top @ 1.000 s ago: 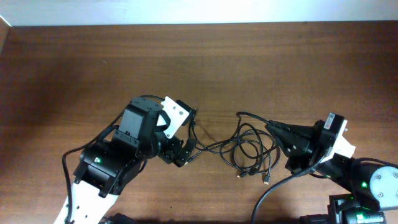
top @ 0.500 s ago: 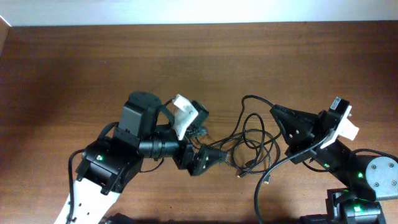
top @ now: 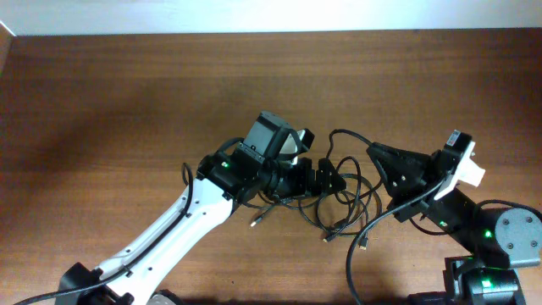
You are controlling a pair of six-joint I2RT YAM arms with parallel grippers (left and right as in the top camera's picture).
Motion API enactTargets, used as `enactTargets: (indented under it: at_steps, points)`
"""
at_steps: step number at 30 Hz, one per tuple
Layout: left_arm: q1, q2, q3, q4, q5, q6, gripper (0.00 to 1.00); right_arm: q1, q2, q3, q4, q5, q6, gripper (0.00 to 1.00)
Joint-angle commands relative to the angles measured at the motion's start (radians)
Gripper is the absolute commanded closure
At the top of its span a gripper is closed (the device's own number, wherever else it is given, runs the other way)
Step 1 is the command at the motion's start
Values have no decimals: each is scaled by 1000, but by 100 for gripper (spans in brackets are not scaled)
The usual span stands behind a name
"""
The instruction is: Untangle cables
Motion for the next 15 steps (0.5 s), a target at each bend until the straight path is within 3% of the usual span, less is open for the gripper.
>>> enactTargets:
  at_steps: [1, 5, 15]
  points:
    - [-6, -5, 4, 4, -32, -7, 1, 5, 22, 10, 4, 8, 5, 96]
    - [-41, -3, -1, -57, -331, -4, 1, 5, 22, 10, 63, -81, 18, 96]
    - [-120, -3, -2, -19, -360, -5, 1, 5, 22, 10, 76, -131, 87, 96]
